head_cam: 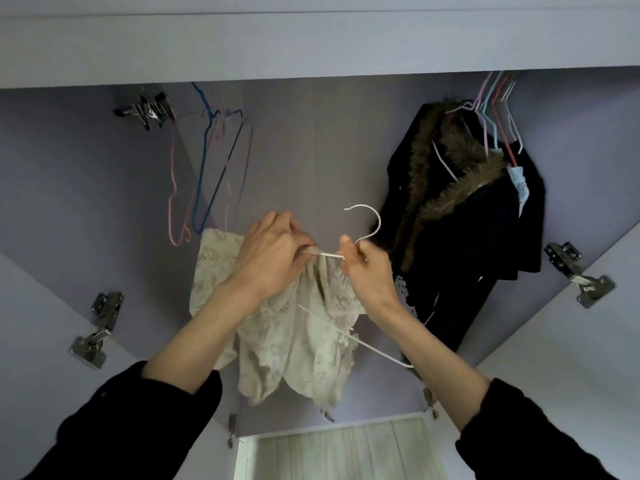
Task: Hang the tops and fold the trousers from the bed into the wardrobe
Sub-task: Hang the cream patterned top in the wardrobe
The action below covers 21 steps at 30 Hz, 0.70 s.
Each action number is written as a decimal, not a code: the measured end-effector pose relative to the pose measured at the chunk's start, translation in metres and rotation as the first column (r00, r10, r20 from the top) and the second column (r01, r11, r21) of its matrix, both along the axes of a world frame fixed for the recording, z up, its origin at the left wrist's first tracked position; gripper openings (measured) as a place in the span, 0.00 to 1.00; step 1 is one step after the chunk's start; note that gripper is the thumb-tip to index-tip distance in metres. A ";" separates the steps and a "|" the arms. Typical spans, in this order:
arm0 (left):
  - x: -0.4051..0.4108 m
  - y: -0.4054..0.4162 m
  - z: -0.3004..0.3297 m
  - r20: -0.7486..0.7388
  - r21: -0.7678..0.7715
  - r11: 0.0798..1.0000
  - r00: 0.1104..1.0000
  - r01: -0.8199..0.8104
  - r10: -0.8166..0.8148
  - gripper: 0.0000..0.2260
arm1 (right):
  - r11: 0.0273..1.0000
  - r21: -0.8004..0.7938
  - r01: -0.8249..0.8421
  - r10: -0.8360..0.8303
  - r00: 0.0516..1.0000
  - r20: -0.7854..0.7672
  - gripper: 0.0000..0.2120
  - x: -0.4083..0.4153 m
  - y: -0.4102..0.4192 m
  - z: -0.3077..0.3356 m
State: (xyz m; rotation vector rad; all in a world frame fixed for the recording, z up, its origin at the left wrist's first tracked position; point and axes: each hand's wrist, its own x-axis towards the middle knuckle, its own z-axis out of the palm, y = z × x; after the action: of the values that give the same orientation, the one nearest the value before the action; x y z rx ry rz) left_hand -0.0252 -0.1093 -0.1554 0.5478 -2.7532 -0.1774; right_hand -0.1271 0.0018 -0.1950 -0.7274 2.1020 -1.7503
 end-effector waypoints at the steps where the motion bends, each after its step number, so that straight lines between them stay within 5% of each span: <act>1: -0.001 -0.002 0.000 0.007 -0.049 0.999 1.000 0.007 -0.006 0.12 | 1.000 -0.010 -0.017 0.017 1.000 0.012 0.18 -0.001 0.001 0.000; 6: 0.001 -0.010 -0.006 0.015 0.055 0.993 0.995 0.101 -0.102 0.07 | 0.967 -0.131 -0.217 0.242 0.946 0.216 0.12 -0.012 0.015 0.006; 8: 0.007 -0.014 -0.009 -0.022 0.131 0.980 0.988 0.152 -0.151 0.06 | 0.906 -0.292 -0.307 0.414 0.792 0.449 0.15 -0.029 0.024 0.008; 10: 0.011 -0.014 -0.009 -0.041 0.194 0.964 0.984 0.180 -0.176 0.05 | 0.868 -0.238 -0.435 0.491 0.686 0.537 0.14 -0.045 0.030 0.011; 13: 0.012 -0.013 -0.007 -0.063 0.202 0.953 0.974 0.224 -0.216 0.04 | 0.671 0.119 -0.732 0.602 0.631 0.489 0.09 -0.056 0.026 0.015; 16: 0.016 -0.011 -0.004 -0.090 0.183 0.945 0.962 0.272 -0.259 0.04 | 0.537 0.312 -0.784 0.669 0.621 0.408 0.10 -0.044 0.016 0.021; 21: 0.026 -0.007 0.001 -0.155 0.199 0.938 0.954 0.285 -0.257 0.05 | 0.714 0.396 -0.578 0.631 0.775 -0.007 0.10 -0.015 0.000 0.017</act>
State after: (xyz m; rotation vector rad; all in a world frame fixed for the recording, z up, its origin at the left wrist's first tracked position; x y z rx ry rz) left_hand 0.0007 -0.1168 -0.1541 0.1961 -2.6887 -0.5680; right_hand -0.1417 0.0021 -0.1781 -1.2726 1.8767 -0.9280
